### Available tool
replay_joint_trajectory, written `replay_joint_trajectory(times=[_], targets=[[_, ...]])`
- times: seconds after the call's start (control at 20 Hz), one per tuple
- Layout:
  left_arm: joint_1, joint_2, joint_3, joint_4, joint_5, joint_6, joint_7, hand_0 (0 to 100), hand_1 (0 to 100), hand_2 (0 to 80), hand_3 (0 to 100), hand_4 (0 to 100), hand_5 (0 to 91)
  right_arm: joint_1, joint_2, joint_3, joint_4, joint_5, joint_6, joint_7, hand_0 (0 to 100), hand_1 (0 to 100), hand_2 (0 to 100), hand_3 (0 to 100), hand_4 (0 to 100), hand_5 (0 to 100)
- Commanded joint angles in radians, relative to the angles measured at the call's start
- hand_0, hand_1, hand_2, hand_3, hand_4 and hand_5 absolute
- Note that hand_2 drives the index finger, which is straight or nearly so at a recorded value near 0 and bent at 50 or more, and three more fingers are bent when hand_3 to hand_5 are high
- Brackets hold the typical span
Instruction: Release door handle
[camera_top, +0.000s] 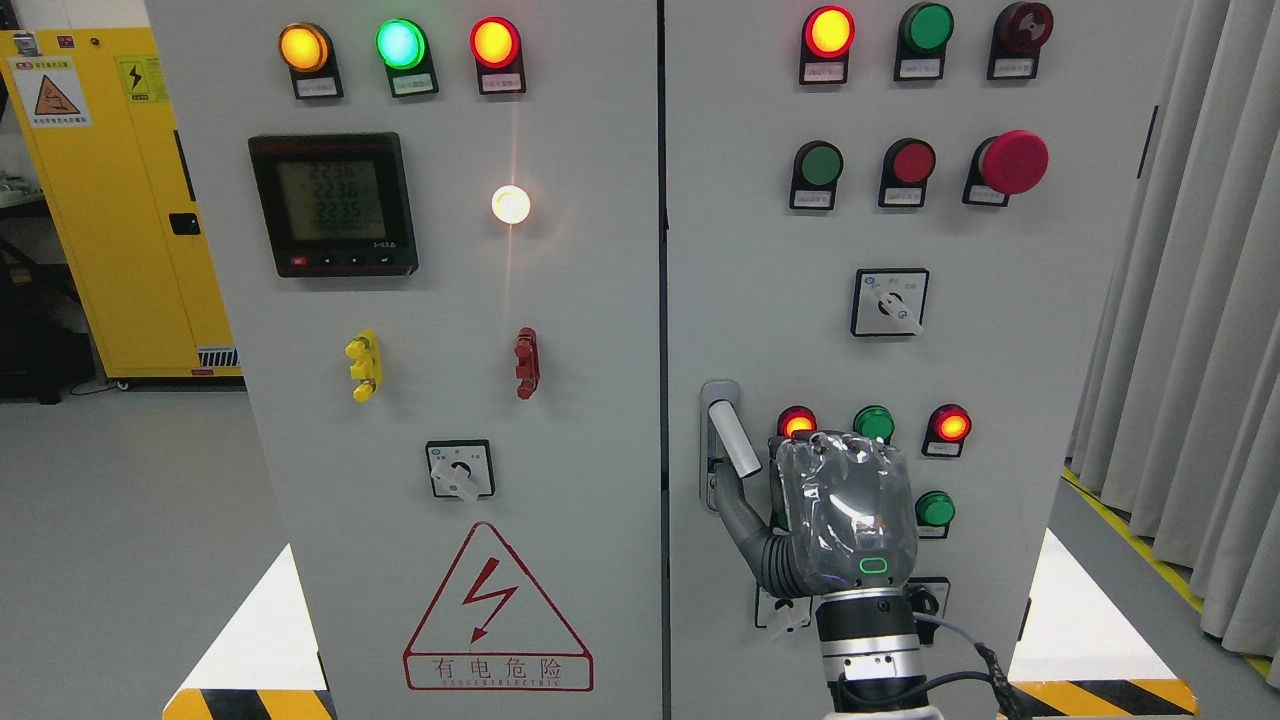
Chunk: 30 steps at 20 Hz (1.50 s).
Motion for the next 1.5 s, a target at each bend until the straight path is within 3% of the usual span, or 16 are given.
replay_joint_trajectory(times=[0.0,0.7,1.45], targets=[[-0.008,0.0,0.0,-0.014,-0.001,0.0,0.0,12,56,0.0,0,0,0.0,0.0,0.0,-0.005,-0.006,0.0,0.0,0.003,51,38,94,100,100,100],[-0.008,0.0,0.0,-0.014,-0.001,0.0,0.0,12,56,0.0,0,0,0.0,-0.001,0.0,-0.006,-0.006,0.0,0.0,0.005,46,40,94,100,100,100],[-0.008,0.0,0.0,-0.014,-0.001,0.0,0.0,12,56,0.0,0,0,0.0,-0.001,0.0,-0.012,-0.015,-0.004,0.004,0.005,50,40,93,100,100,100]])
